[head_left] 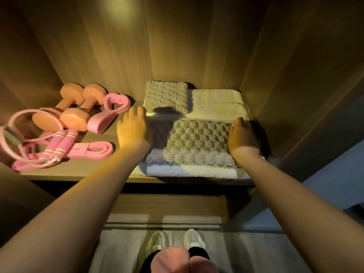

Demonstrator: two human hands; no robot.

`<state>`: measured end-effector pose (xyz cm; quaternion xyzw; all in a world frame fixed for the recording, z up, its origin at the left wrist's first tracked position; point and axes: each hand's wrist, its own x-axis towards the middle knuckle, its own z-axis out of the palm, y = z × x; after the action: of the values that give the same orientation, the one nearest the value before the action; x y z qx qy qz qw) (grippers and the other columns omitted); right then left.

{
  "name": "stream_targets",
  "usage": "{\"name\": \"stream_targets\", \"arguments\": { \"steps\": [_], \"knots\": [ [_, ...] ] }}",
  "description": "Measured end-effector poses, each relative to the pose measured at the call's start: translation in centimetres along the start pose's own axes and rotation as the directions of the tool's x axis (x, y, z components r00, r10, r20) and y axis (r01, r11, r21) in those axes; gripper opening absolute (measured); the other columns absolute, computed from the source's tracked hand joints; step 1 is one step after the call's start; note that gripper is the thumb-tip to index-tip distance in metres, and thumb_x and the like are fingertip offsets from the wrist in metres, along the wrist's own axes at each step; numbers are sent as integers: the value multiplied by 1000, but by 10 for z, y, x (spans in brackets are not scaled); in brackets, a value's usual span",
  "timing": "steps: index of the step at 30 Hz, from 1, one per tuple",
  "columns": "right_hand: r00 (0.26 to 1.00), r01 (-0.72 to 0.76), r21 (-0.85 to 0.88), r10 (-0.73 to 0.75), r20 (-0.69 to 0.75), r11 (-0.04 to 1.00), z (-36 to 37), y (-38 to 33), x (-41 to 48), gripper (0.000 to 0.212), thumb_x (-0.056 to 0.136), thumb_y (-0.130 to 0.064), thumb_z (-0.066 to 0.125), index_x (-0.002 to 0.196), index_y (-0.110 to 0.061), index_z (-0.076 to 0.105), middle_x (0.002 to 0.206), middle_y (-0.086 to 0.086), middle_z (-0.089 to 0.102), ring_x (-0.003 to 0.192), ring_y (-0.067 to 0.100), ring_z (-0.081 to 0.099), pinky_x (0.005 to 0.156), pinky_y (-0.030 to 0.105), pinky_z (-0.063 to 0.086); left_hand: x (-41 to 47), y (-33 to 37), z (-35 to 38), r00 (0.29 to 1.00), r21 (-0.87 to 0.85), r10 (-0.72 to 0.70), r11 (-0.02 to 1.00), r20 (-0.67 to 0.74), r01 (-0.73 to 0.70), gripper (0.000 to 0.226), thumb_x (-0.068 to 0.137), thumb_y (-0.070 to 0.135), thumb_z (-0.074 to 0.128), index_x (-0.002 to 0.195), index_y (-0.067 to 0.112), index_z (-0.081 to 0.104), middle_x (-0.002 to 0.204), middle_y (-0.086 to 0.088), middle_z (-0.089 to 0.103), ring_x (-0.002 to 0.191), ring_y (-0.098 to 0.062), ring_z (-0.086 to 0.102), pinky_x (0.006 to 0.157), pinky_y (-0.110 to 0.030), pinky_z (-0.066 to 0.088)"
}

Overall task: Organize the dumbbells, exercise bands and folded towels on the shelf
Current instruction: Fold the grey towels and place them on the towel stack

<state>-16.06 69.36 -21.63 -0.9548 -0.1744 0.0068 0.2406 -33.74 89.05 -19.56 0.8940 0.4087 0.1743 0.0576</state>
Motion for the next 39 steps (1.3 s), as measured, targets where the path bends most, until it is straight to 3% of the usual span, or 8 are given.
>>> {"name": "stream_targets", "arguments": {
  "steps": [4, 7, 16, 23, 29, 31, 35, 39],
  "knots": [
    [995, -43, 71, 37, 89, 997, -8, -7, -2, 35, 106, -19, 13, 121, -7, 43, 83, 10, 54, 72, 24, 51, 65, 34, 39, -20, 53, -8, 924, 155, 353, 914, 149, -374, 82, 86, 27, 57, 154, 15, 13, 162, -6, 10, 150, -21, 7, 121, -45, 11],
    [992, -48, 54, 42, 116, 997, -10, -10, -4, 41, 105, -14, 17, 139, -5, 38, 117, 25, 59, 100, 36, 58, 82, 41, 45, -33, 92, 17, 840, 155, 429, 854, 333, -497, 68, 102, 44, 24, 154, 14, -7, 161, -6, -15, 148, -21, -15, 121, -49, -6],
    [999, 19, -46, -17, 48, 999, -2, -5, 1, 29, 101, -4, 20, 124, -2, 38, 114, 27, 57, 92, 35, 55, 69, 39, 40, -36, 42, 34, 856, 54, 428, 886, 291, -461, 64, 98, 60, 6, 155, 33, -4, 162, 0, -13, 150, -19, -12, 119, -53, -6],
    [999, -14, 15, 13, 52, 1000, -3, -5, -1, 21, 106, -17, 18, 96, -12, 36, 92, 10, 42, 82, 26, 41, 72, 40, 31, -37, 7, 29, 951, 81, 200, 971, 235, -224, 63, 99, 53, 17, 156, 30, 0, 163, -11, -8, 150, -28, -7, 121, -48, -3],
    [994, 75, -161, -62, 89, 984, -15, -13, -2, 29, 102, -11, 29, 129, -3, 37, 95, 13, 51, 85, 29, 51, 68, 39, 43, -37, 10, 28, 950, 54, 169, 980, 261, -190, 65, 99, 51, 17, 156, 27, -1, 163, -14, -9, 150, -30, -9, 121, -49, -1],
    [992, 101, -200, -84, 89, 975, -21, -21, -4, 35, 102, -22, 34, 134, -8, 36, 126, 17, 47, 106, 34, 51, 82, 45, 48, -36, 10, 28, 948, 61, 163, 981, 274, -186, 65, 99, 51, 17, 156, 27, -2, 162, -15, -10, 150, -30, -9, 121, -50, -1],
    [935, 348, -187, -326, 139, 918, -19, -53, -22, 48, 102, -36, 28, 149, -25, 25, 160, -3, 14, 146, 26, 14, 118, 51, 15, -36, 12, 27, 944, 61, 159, 981, 290, -184, 65, 99, 50, 18, 156, 26, -3, 162, -15, -11, 150, -30, -10, 121, -50, -1],
    [809, 470, 3, -432, 400, 883, 9, -77, -46, 51, 104, -43, 17, 154, -39, 6, 160, -19, -12, 147, 13, -19, 119, 51, -9, -36, 11, 27, 944, 36, 155, 984, 292, -173, 63, 100, 47, 19, 156, 27, -2, 163, -13, -11, 150, -29, -11, 121, -49, -1]
  ]
}}
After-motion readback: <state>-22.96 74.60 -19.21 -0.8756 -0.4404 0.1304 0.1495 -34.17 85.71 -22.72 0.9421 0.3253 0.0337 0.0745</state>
